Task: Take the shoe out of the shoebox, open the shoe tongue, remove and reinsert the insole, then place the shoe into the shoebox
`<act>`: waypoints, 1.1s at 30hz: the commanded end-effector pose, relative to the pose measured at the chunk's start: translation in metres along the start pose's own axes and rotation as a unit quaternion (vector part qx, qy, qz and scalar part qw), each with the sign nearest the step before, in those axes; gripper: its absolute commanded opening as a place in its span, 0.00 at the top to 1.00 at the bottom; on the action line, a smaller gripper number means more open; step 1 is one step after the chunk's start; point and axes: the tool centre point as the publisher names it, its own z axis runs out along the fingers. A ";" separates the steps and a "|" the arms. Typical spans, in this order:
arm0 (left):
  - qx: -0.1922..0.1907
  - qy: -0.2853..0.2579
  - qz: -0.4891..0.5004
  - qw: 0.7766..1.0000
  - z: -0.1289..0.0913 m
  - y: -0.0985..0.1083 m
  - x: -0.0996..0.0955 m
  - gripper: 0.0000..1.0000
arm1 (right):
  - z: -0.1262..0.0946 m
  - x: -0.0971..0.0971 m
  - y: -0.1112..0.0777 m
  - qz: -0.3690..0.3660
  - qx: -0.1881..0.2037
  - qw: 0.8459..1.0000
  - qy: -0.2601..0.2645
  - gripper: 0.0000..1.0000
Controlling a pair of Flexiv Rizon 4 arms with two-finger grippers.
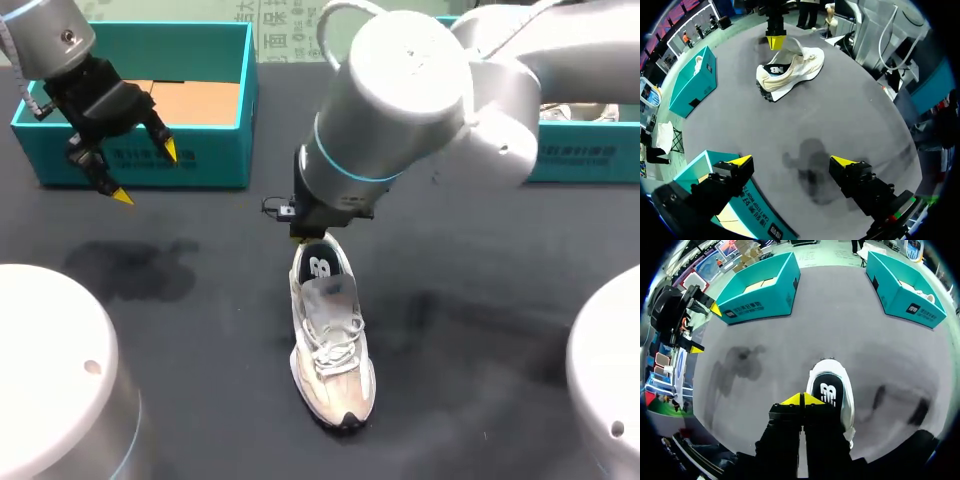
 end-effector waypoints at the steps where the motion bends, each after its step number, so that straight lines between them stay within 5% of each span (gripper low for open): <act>1: -0.001 0.000 0.000 1.000 0.000 0.000 0.000 0.00 | 0.000 0.008 -0.001 0.001 -0.005 0.998 -0.068 1.00; 7: -0.001 0.000 0.000 1.000 0.000 0.000 0.000 0.00 | 0.029 -0.003 -0.008 0.004 -0.005 0.995 -0.101 1.00; 33: -0.001 0.000 0.000 1.000 0.000 0.000 0.000 0.00 | 0.092 -0.049 -0.024 0.026 0.001 0.987 -0.158 1.00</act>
